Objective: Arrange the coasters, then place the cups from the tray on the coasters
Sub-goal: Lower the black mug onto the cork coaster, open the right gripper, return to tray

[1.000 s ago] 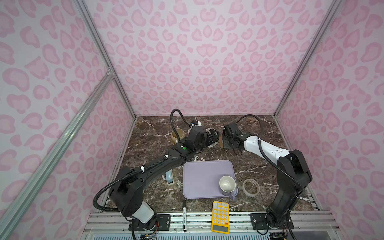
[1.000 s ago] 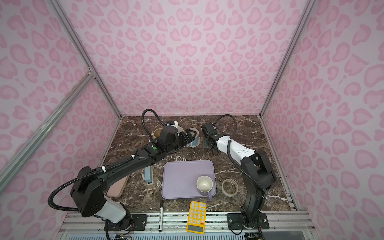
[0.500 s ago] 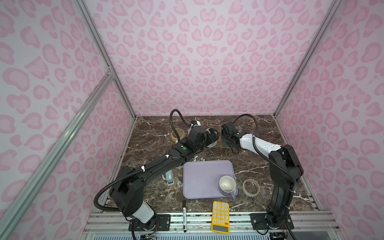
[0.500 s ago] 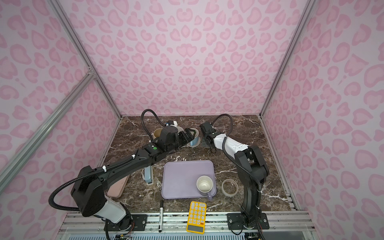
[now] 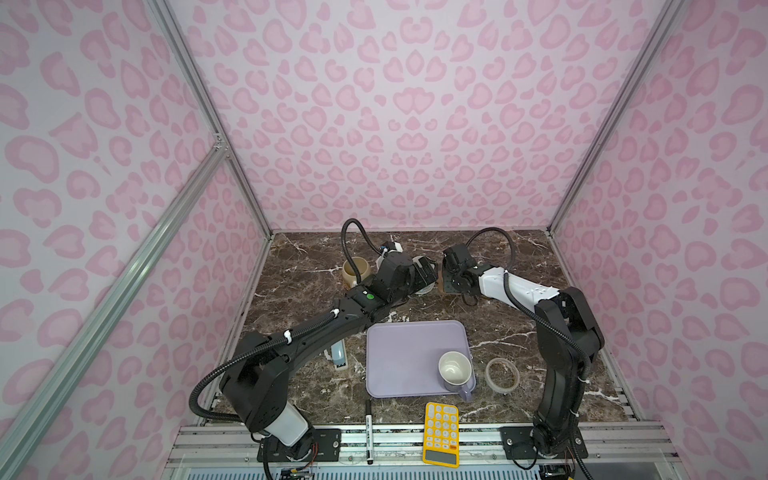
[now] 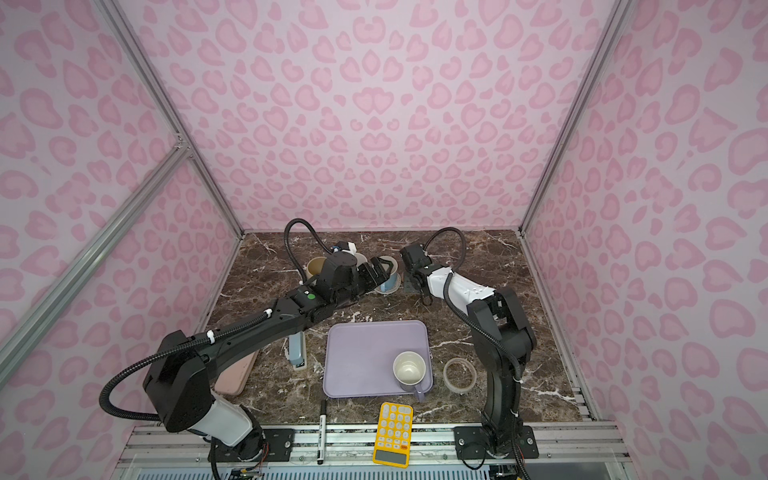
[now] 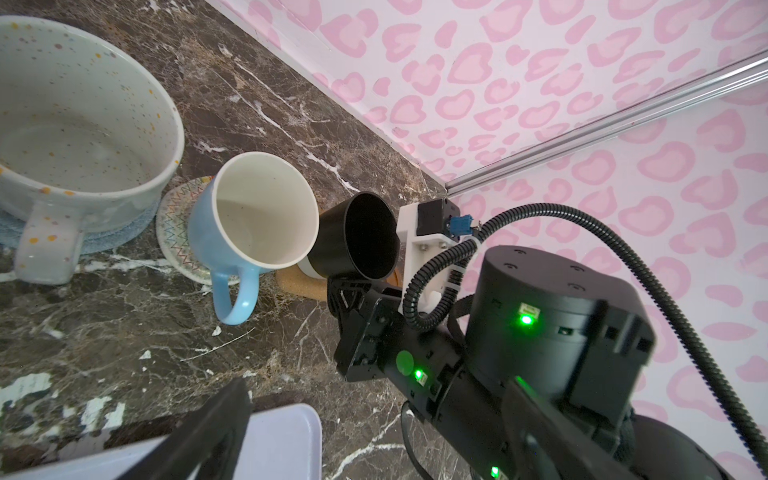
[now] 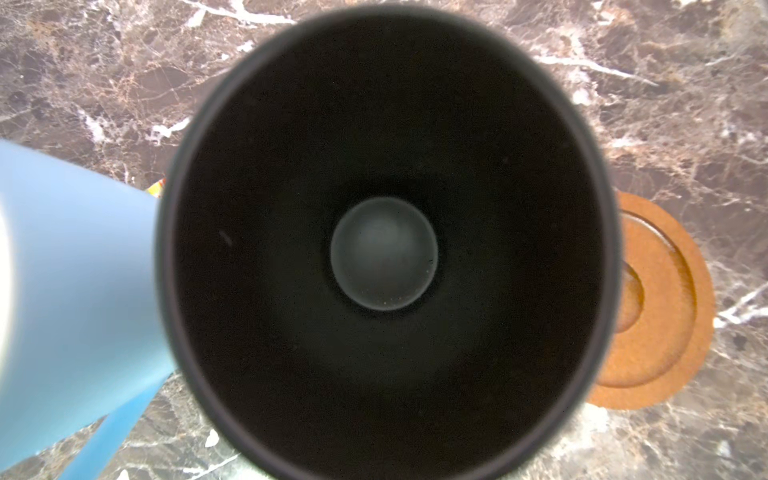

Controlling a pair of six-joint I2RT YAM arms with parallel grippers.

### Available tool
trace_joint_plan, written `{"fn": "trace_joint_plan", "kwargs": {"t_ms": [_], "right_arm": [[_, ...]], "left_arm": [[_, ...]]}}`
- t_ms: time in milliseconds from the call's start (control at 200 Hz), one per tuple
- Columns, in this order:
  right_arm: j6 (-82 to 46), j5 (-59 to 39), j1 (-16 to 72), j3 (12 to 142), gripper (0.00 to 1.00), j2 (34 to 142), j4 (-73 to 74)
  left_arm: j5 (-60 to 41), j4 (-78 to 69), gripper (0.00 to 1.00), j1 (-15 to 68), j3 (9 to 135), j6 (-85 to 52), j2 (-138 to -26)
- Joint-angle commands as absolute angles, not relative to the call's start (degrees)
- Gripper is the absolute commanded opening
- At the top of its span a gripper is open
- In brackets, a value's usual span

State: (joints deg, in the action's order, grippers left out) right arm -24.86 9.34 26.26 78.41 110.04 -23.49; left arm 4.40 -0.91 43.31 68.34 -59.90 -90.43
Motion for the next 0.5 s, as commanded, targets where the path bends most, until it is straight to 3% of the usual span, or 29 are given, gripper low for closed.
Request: {"fn": "trace_joint_plan", "kwargs": {"t_ms": [0,200,495], "right_arm": [[-24.74,11.22,25.90,78.07,0.10,110.20,-23.87],[-23.67,8.80,25.03,78.84,0.41,110.20,-25.05],[-23.90,7.56,24.87,76.81,0.52,102.71,-27.63]], "left_arm": [[3.96,-2.02,0.97,43.30,69.17,-60.03,-90.86],[3.83,-1.88,0.97,43.26,69.50,-59.85,-91.21],[4.12,-0.97,0.97,43.25,67.52,-57.16,-87.88]]}}
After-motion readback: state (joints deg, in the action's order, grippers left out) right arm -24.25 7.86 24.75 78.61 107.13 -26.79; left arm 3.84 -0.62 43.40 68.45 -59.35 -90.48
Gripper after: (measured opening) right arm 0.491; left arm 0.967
